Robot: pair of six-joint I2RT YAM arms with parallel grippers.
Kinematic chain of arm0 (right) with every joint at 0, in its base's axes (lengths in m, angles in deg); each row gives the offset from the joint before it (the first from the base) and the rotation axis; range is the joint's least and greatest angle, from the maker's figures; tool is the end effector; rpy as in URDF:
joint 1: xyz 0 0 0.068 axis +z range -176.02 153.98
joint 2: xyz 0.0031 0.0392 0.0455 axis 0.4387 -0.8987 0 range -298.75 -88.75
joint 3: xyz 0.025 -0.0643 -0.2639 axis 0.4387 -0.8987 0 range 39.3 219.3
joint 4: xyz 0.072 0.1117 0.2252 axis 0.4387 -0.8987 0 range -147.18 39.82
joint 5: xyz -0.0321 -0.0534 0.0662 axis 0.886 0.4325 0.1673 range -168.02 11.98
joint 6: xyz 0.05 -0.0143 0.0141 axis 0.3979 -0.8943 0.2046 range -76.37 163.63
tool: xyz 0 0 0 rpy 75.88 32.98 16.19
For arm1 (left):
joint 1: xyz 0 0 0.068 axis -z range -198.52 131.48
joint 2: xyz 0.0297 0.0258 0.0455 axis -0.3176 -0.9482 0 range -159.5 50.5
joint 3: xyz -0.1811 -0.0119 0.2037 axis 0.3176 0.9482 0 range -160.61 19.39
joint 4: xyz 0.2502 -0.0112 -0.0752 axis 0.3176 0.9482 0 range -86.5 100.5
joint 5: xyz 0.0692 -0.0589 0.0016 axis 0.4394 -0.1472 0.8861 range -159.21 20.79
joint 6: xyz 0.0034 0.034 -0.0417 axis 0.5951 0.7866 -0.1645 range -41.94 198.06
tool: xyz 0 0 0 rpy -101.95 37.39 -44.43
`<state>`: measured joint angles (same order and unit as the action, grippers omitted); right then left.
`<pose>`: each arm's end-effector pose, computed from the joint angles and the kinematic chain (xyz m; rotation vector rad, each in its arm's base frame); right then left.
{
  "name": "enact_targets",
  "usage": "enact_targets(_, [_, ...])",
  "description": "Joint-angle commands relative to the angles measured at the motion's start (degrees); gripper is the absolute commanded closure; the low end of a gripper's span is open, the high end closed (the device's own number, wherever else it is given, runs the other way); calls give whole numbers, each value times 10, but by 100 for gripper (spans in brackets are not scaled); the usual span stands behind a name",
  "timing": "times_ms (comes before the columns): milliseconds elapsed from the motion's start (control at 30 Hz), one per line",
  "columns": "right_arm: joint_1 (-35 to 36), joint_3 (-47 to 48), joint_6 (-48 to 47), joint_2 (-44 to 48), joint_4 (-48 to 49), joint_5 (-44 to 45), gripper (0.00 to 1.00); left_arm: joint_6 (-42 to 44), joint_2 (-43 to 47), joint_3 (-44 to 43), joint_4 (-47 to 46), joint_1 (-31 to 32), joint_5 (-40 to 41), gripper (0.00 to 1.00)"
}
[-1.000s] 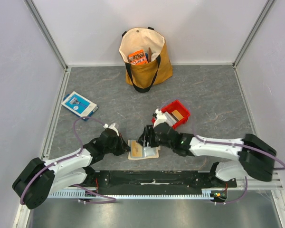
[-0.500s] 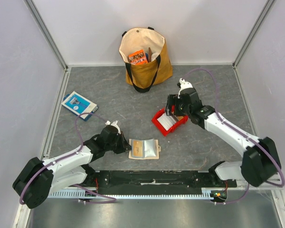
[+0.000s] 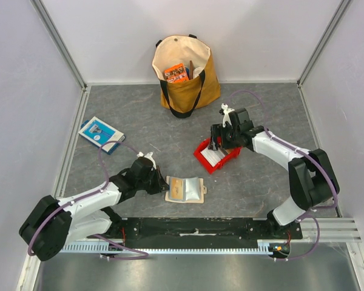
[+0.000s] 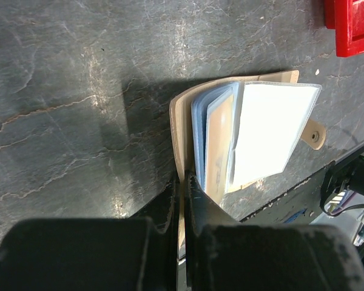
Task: Put the credit cards into the card holder
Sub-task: Pick up the credit card from the storage box.
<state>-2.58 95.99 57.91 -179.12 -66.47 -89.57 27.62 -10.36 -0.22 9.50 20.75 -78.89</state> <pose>0.2989 0.1374 0.2082 -0.2904 2.4765 0.5319 0.1428 -0.1244 0.1476 -0.1667 2.5870 -0.8706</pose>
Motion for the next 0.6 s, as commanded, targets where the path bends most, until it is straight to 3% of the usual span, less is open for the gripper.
enact_targets(0, [-1, 29, -17, -27, 16, -60, 14, 24, -11, -24, -4, 1, -11, 98])
enact_targets(267, [-2, 36, -25, -54, 9, -80, 14, 27, -24, -28, -7, 1, -13, 98])
enact_targets(567, [-7, 35, -26, -45, 7, -102, 20, 27, -30, -30, -9, 2, -12, 98])
